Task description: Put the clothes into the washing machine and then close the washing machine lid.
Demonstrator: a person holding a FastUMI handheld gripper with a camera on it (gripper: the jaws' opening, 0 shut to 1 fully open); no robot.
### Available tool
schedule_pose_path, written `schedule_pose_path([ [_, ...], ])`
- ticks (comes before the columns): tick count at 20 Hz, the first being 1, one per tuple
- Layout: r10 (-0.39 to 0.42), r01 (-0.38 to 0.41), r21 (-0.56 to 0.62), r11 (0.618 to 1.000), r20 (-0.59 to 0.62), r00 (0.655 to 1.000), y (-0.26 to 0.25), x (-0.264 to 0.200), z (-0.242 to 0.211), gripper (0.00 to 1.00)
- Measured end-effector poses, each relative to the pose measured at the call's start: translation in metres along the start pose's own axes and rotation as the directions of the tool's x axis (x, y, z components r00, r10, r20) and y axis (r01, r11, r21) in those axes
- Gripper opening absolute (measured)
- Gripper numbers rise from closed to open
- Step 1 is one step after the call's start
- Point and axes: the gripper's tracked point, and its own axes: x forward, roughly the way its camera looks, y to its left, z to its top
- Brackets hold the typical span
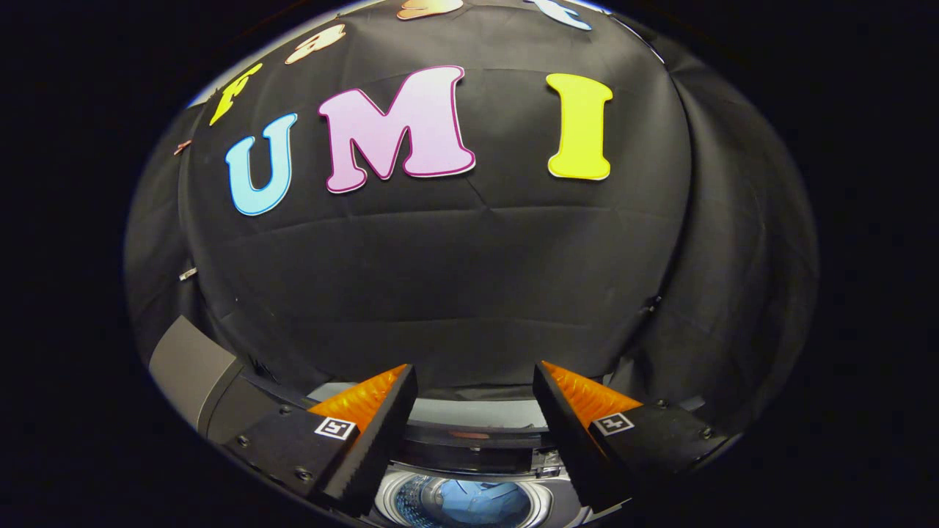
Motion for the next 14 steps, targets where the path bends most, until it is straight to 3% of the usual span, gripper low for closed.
schedule_pose_path([
  [14,-0.022,0.023,-0.01,1.0,0.026,0.999,0.0,-0.04,-0.017,1.0],
])
